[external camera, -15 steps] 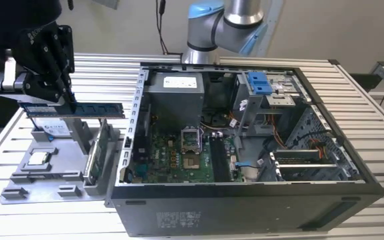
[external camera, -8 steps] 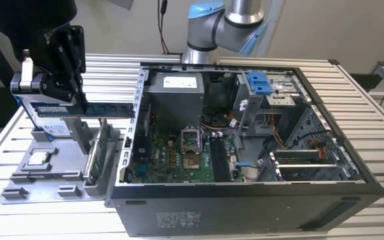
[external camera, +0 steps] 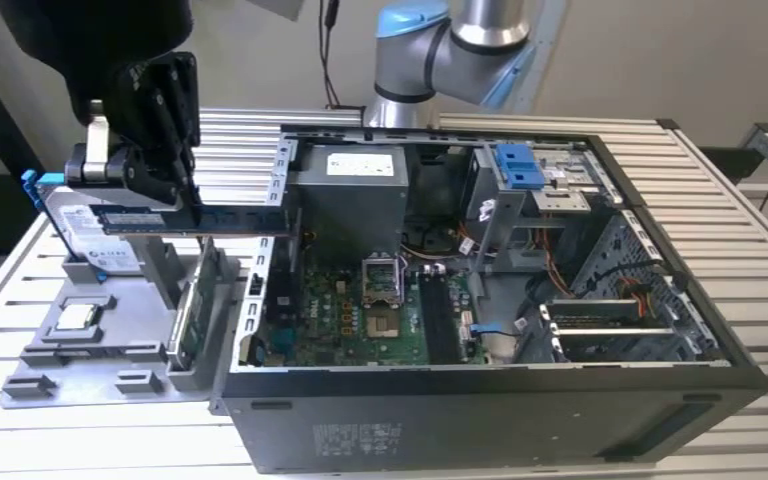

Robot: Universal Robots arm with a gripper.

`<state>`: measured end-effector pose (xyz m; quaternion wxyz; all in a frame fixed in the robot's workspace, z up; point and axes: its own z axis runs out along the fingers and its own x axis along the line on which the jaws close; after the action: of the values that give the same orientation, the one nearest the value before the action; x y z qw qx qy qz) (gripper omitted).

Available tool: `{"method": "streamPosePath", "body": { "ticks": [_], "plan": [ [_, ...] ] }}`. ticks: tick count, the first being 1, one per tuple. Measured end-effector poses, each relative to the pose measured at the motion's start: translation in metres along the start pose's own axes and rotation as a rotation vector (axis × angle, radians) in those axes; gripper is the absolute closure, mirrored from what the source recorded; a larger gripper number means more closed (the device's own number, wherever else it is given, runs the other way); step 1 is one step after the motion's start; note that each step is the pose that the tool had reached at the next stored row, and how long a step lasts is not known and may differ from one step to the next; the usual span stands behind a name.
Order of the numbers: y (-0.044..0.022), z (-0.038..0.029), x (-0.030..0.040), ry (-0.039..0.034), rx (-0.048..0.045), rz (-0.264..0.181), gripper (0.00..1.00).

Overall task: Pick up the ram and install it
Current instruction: 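Pick up the ram and move it above insertion slot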

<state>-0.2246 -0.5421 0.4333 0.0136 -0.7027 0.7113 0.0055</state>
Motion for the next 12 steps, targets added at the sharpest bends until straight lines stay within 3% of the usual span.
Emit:
{"method": "streamPosePath", "body": {
  "ticks": [6, 12],
  "plan": [
    [-0.0134, 0.0001, -0.0002, 0.0, -0.0002, 0.0, 0.86],
    [-0.0201, 0.0002, -0.0004, 0.0, -0.0002, 0.0, 0.86]
  ]
}}
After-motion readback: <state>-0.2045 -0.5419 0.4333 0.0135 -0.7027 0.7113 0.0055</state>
